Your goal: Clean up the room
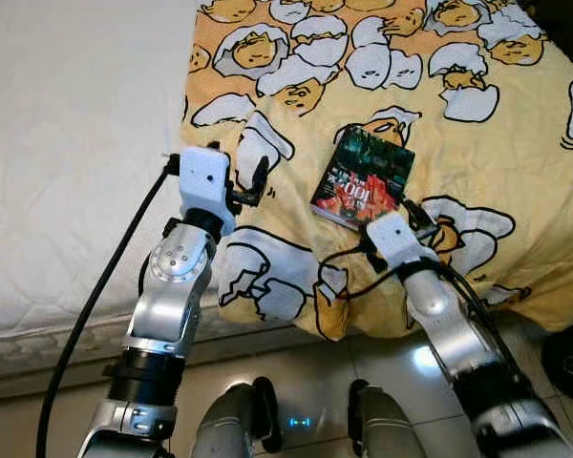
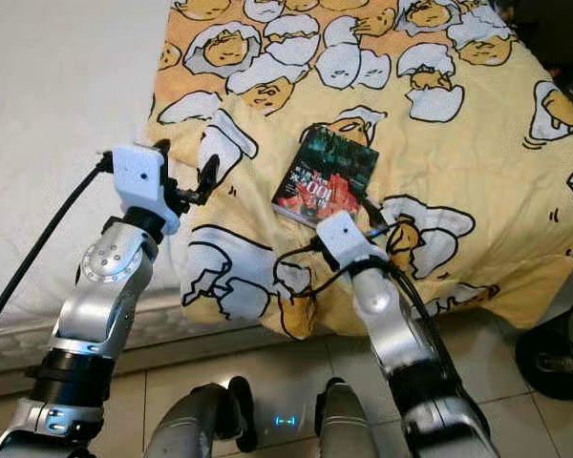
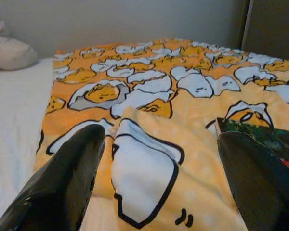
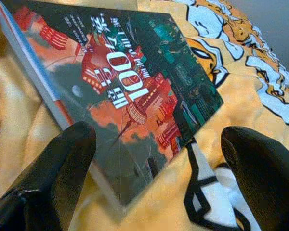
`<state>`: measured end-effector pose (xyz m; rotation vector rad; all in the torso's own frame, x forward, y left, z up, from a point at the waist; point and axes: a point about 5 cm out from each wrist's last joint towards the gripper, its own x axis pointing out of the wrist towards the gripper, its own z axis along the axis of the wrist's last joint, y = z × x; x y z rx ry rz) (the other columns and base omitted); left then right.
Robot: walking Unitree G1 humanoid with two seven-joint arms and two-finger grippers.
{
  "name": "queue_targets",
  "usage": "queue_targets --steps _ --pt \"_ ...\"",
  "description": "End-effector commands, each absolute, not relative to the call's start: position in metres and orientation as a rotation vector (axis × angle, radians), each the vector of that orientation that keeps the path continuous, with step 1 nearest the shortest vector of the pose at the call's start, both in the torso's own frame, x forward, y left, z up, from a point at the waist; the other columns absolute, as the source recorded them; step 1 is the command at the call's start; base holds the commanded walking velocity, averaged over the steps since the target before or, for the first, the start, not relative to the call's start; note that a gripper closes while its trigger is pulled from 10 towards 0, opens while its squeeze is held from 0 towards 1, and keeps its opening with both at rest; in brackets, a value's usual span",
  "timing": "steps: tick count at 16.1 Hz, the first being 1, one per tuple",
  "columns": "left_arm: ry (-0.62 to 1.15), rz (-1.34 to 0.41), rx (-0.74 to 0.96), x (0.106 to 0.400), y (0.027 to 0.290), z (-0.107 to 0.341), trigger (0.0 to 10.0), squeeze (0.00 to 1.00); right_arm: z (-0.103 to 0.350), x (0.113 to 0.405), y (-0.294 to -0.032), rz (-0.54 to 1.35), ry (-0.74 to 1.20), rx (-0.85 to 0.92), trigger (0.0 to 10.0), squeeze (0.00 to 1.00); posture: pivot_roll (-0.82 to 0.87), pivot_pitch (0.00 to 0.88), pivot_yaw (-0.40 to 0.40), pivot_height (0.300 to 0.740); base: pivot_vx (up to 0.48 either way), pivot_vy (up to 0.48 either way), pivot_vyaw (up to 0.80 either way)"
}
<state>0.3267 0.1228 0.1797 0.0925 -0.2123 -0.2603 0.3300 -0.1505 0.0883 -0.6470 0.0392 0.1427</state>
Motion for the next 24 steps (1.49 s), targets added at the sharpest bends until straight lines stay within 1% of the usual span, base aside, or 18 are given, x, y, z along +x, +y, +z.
queue_targets --steps 1,5,6,7,8,10,12,16,17,21,23,24 --pt "-0.187 -0.265 0.098 0.324 0.123 0.175 10.0 0.00 0.078 0.327 -0.149 0.159 0.067 -0.664 10.0 0.00 -0.12 0.227 0.076 0.723 0.000 0.000 0.00" --pt "-0.179 -0.258 0.101 0.323 0.127 0.177 10.0 0.00 0.066 0.332 -0.147 0.165 0.153 -0.623 10.0 0.00 -0.11 0.244 0.083 0.723 0.000 0.000 0.00" --pt "-0.178 -0.253 0.106 0.322 0.129 0.177 10.0 0.00 0.069 0.335 -0.146 0.163 0.130 -0.618 10.0 0.00 -0.10 0.248 0.081 0.723 0.000 0.000 0.00" --pt "-0.178 -0.252 0.107 0.322 0.130 0.178 10.0 0.00 0.073 0.336 -0.145 0.164 0.100 -0.621 10.0 0.00 -0.10 0.248 0.081 0.723 0.000 0.000 0.00" --pt "-0.181 -0.248 0.110 0.321 0.130 0.178 10.0 0.00 0.081 0.336 -0.144 0.154 0.029 -0.632 10.0 0.00 -0.10 0.250 0.079 0.723 0.000 0.000 0.00" --pt "-0.183 -0.243 0.110 0.319 0.130 0.179 10.0 0.00 0.106 0.333 -0.143 0.100 -0.171 -0.634 10.0 0.00 -0.10 0.253 0.076 0.723 0.000 0.000 0.00" --pt "-0.181 -0.242 0.108 0.318 0.130 0.179 10.0 0.00 0.102 0.323 -0.139 0.144 -0.161 -0.610 10.0 0.00 -0.10 0.255 0.073 0.723 0.000 0.000 0.00" --pt "-0.175 -0.246 0.102 0.318 0.129 0.177 10.0 0.00 0.084 0.301 -0.137 0.239 -0.116 -0.636 10.0 0.00 -0.11 0.258 0.071 0.723 0.000 0.000 0.00" --pt "-0.174 -0.248 0.100 0.318 0.128 0.177 10.0 0.00 0.079 0.299 -0.141 0.247 -0.092 -0.653 10.0 0.00 -0.11 0.257 0.072 0.723 0.000 0.000 0.00" --pt "-0.173 -0.253 0.099 0.319 0.127 0.178 10.0 0.00 0.068 0.305 -0.150 0.241 -0.025 -0.696 10.0 0.00 -0.11 0.257 0.075 0.723 0.000 0.000 0.00" --pt "-0.155 -0.295 0.107 0.317 0.123 0.175 10.0 0.00 0.062 0.310 -0.154 0.235 0.013 -0.719 10.0 0.00 -0.11 0.258 0.075 0.723 0.000 0.000 0.00" --pt "-0.129 -0.346 0.121 0.314 0.117 0.171 10.0 0.00 0.060 0.312 -0.156 0.237 0.030 -0.732 10.0 0.00 -0.10 0.260 0.075 0.723 0.000 0.000 0.00"
